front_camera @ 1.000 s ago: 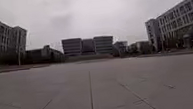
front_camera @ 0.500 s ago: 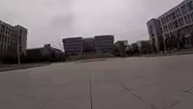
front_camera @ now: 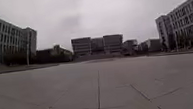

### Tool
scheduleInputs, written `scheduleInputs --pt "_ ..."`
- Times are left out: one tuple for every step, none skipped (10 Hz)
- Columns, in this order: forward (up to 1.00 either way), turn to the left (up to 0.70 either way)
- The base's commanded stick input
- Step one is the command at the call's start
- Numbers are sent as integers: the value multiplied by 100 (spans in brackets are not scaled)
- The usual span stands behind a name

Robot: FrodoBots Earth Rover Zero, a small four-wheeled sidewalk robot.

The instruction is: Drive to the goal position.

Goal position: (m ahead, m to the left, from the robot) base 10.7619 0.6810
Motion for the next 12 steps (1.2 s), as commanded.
scheduleInputs --pt "70 2" --pt "70 2" --pt "70 2" --pt "70 2" --pt "70 1" --pt "70 0" --pt "70 0" --pt "70 0" --pt "70 0" --pt "70 0" --pt "70 0" --pt "70 0"
